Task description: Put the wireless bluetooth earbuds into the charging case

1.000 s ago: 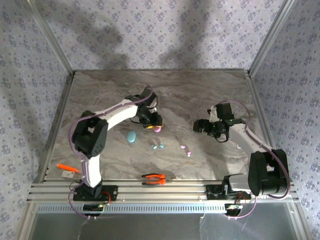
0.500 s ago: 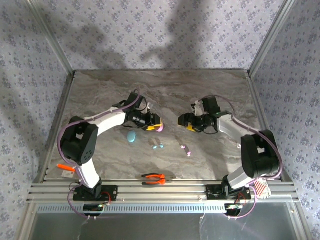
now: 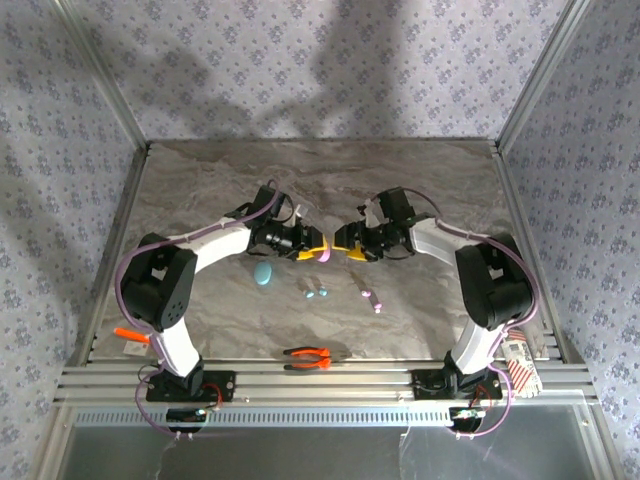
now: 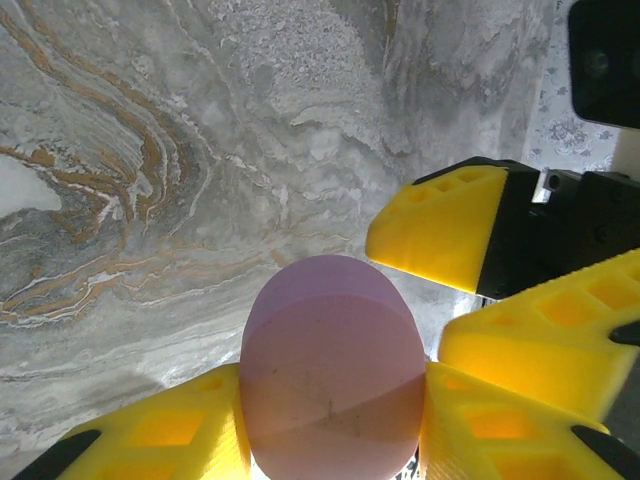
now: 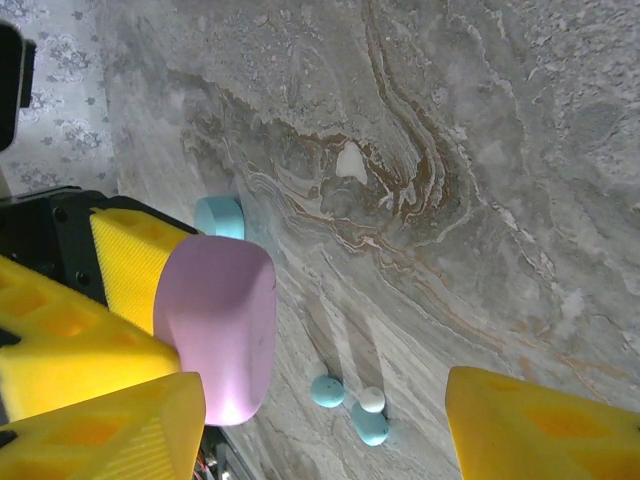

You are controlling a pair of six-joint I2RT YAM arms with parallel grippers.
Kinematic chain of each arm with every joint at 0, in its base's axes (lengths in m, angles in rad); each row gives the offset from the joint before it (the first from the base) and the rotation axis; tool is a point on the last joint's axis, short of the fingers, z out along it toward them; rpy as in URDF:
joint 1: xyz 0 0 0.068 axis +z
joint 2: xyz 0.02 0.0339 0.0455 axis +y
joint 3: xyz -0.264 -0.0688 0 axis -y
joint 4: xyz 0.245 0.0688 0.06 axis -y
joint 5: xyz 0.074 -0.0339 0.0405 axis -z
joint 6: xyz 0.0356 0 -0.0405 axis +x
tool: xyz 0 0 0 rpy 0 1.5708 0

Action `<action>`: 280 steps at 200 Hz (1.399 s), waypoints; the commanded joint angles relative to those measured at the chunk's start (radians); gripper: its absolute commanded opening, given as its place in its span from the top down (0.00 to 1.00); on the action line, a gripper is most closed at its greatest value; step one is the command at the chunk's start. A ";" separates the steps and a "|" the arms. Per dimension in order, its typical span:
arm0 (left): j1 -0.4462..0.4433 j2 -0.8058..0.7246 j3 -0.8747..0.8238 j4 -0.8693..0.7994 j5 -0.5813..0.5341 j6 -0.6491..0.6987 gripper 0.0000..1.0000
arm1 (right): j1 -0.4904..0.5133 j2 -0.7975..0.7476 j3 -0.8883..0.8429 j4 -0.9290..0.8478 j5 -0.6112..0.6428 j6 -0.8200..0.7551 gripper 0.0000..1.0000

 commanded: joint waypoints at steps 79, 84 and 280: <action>0.015 -0.047 -0.013 0.027 0.033 -0.012 0.62 | 0.015 0.068 0.008 0.111 -0.103 0.101 0.35; 0.016 -0.047 -0.014 0.028 0.033 -0.012 0.62 | 0.015 0.071 0.006 0.113 -0.104 0.102 0.35; 0.028 -0.075 -0.022 0.033 0.036 -0.027 0.63 | -0.004 0.133 -0.015 0.040 -0.072 0.044 0.36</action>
